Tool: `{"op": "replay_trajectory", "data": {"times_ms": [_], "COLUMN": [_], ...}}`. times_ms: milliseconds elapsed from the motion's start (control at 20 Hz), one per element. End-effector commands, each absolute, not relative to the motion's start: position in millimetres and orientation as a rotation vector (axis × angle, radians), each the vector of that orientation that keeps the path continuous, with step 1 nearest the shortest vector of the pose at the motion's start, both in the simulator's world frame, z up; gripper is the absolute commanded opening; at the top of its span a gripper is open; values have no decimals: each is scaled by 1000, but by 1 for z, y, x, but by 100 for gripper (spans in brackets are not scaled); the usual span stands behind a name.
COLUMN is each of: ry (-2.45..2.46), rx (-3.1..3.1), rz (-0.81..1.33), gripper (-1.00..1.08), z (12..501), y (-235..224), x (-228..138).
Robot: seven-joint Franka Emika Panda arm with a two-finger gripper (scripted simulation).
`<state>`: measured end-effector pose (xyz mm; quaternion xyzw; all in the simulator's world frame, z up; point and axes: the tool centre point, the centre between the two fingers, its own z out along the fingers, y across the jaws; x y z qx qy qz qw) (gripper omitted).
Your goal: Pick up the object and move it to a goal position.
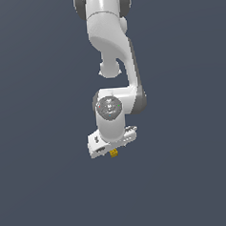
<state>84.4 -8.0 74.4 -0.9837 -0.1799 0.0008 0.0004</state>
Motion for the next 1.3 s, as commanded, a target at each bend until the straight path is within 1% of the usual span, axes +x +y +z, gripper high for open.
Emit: {"op": "replay_trajectory", "data": {"times_ms": [0,300,750,1000,1050,1250], "ry": [-581,-576,-582,-582,-582,-582], "rx": [-3087,-3088,-3087,-3087,-3087,-3087], "rz": [0,2,0,0,0,0], "gripper": [100,100,100,100,-100,-100], "z": [72,66,25,22,22,22], "y": [-9,-9,-9,-9,-9,-9], "x": [87,86,85,87,87,87]}}
